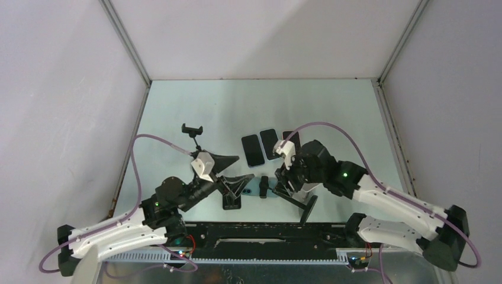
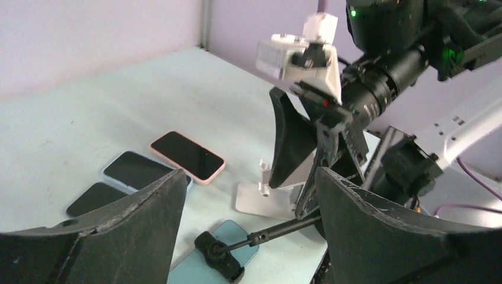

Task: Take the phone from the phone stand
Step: Pick up the phone stand with the phone at the center of the board.

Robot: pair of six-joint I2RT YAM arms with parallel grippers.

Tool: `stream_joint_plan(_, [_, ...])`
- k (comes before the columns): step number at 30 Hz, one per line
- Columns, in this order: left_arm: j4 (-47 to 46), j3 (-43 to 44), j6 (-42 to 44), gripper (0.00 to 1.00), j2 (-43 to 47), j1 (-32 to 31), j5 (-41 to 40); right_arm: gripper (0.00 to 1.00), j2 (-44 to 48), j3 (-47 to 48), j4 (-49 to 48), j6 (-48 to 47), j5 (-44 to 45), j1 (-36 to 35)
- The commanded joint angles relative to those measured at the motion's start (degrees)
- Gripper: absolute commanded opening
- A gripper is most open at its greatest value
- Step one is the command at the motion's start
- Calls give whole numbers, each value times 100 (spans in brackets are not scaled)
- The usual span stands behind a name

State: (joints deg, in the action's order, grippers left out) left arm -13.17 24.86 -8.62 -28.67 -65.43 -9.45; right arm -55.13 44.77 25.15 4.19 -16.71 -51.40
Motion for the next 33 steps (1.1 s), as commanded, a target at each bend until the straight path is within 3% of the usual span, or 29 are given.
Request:
stream_joint_plan(1, [1124,496,-454,87,64,46,-936,56,-855,530,524,359,-169,-10])
stream_joint_plan(6, [1608,756,-521,88,-5,56,-1128,58,-1961,967,1067,419,-430,83])
stream_joint_plan(10, [1627,716,-566,89,45,65,-1149,57,-2338,1013,1204,368,-293,93])
stream_joint_plan(21, [1685,685,-579,89,99,74,-1170,54,-2870,993,1326,104,420,150])
stream_joint_plan(33, [1719,696,-586,89,168,74,-1264,48,-2972,680,1019,103,342,208])
